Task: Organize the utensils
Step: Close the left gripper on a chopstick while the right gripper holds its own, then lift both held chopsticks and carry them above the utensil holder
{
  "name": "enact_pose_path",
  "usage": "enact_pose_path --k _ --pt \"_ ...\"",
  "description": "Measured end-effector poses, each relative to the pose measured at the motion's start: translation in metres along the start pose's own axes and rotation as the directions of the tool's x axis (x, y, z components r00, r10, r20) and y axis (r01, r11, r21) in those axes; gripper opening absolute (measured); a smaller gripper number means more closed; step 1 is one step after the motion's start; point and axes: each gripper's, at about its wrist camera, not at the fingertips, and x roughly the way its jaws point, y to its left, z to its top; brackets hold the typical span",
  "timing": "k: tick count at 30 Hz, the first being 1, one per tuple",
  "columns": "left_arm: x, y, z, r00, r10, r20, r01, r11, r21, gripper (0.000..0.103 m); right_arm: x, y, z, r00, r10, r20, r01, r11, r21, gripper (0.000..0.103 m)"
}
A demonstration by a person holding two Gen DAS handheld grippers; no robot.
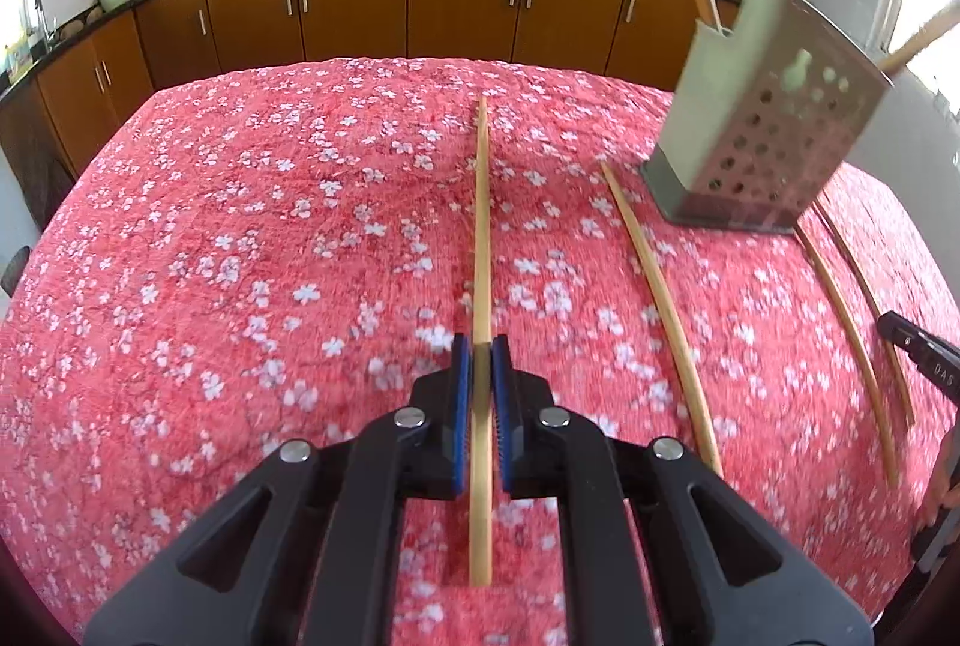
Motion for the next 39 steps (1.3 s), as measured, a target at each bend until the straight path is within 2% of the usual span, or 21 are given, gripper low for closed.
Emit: enact_pose_path --k 11,13,22,29,33,37,39 --pt "-0.011 -0.003 -0.012 1.000 0.024 -0.006 -0.023 0.999 0.027 0.008 -0.010 0.002 -0.010 1.000 0.021 0.001 -0.021 0.999 0.026 0.008" --pt "-0.015 -0.005 -0.011 1.000 0.025 0.002 -0.025 0.999 0.024 0.008 -0.019 -0.004 -0.010 0.999 0.025 0.023 -0.026 0.999 0.036 0.008" --pt "-0.068 0.007 0.008 0.990 0.000 0.138 0.003 1.000 -0.020 0.008 -0.077 -0.015 0.006 0.981 0.039 0.190 -0.052 0.997 0.064 0.008" --pt "-0.113 0.011 0.033 0.964 -0.021 0.265 0.037 0.998 -0.057 0.008 -0.118 -0.021 0.028 0.944 0.042 0.327 -0.070 0.995 0.074 0.008" --pt "-0.130 0.010 0.046 0.948 -0.021 0.316 0.041 0.997 -0.057 0.008 -0.129 -0.018 0.037 0.930 0.045 0.365 -0.075 0.995 0.068 0.008" --pt "-0.122 0.011 0.047 0.960 -0.035 0.279 0.045 0.999 -0.028 0.009 -0.132 -0.013 0.039 0.927 0.054 0.372 -0.081 0.995 0.057 0.008" --pt "-0.106 0.010 0.037 0.973 -0.014 0.232 0.011 1.000 0.012 0.022 -0.133 -0.012 0.037 0.926 0.061 0.373 -0.087 0.995 0.053 0.008"
